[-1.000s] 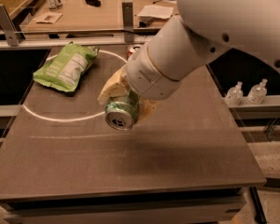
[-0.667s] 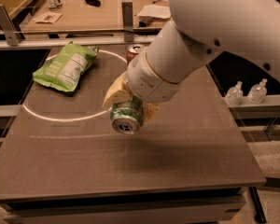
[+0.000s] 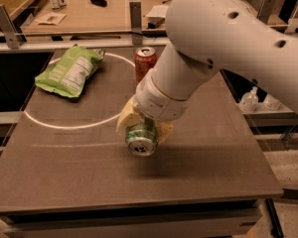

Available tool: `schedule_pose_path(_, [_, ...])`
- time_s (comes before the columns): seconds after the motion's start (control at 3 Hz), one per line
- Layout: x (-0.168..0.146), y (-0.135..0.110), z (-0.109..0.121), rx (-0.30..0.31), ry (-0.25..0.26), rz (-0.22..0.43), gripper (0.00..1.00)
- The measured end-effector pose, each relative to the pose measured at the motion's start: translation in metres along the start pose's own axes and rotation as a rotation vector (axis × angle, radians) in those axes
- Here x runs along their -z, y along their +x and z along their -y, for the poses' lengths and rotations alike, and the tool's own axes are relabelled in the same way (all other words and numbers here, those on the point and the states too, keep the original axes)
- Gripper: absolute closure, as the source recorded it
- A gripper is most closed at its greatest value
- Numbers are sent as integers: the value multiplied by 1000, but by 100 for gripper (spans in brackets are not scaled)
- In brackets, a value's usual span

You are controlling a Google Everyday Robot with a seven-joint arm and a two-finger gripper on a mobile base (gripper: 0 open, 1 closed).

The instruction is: Knock green can over

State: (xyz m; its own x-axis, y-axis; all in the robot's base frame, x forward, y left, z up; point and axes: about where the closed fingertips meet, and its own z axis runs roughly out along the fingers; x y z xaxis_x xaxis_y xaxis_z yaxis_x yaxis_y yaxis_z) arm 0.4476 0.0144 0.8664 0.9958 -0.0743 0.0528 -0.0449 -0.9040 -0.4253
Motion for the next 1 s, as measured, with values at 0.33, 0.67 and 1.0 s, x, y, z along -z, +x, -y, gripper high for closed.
schedule_pose_path(0.33, [-14, -3, -10, 17, -69, 29, 100])
schedule_pose_path(0.67, [-27, -8, -19, 29, -155, 47, 82])
schedule_pose_path(1.0, [-32, -10, -22, 31, -194, 55, 60])
